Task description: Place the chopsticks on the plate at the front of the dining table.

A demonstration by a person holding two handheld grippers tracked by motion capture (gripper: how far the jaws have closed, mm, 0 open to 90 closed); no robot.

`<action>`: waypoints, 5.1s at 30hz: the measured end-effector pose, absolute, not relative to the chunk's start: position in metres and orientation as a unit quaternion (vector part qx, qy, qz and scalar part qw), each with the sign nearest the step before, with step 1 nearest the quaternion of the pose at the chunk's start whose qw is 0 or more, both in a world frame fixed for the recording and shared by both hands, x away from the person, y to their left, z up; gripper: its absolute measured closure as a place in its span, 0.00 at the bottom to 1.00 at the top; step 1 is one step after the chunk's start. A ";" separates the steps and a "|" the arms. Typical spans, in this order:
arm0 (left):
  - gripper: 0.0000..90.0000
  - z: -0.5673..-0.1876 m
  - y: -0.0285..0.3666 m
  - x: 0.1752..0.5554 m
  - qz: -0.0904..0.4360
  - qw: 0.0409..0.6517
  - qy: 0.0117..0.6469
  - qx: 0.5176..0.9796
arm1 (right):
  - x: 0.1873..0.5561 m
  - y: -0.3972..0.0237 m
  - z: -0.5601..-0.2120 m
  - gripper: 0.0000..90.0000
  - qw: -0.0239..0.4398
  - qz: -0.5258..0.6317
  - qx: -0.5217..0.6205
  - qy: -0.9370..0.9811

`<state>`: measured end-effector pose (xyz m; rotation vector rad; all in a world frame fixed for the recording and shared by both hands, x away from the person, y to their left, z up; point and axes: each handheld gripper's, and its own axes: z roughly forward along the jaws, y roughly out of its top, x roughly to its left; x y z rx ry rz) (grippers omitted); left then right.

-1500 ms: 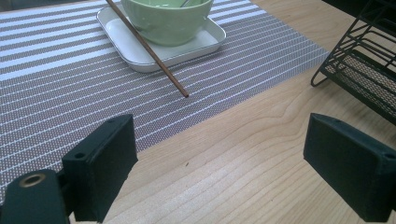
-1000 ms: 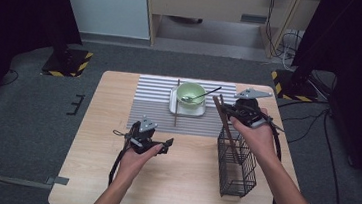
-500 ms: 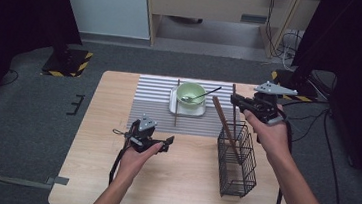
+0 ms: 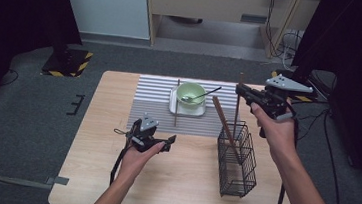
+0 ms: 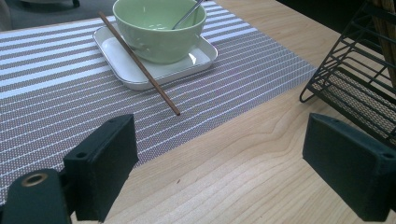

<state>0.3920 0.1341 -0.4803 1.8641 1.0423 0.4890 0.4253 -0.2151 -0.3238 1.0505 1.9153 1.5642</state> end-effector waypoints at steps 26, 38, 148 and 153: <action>0.11 -0.470 0.129 0.397 0.192 0.469 0.426 0.749 | 0.422 -0.216 -0.295 0.94 0.236 0.598 0.369 0.672; 0.11 -0.468 0.124 0.397 0.201 0.474 0.422 0.746 | 0.422 -0.221 -0.281 0.94 0.239 0.604 0.371 0.664; 0.89 -0.478 0.063 0.400 0.142 0.530 0.377 0.746 | 0.448 -0.124 -0.333 0.94 0.166 0.621 0.378 0.666; 0.95 -0.478 0.064 0.399 0.144 0.526 0.374 0.750 | 0.448 -0.124 -0.334 0.94 0.164 0.620 0.379 0.667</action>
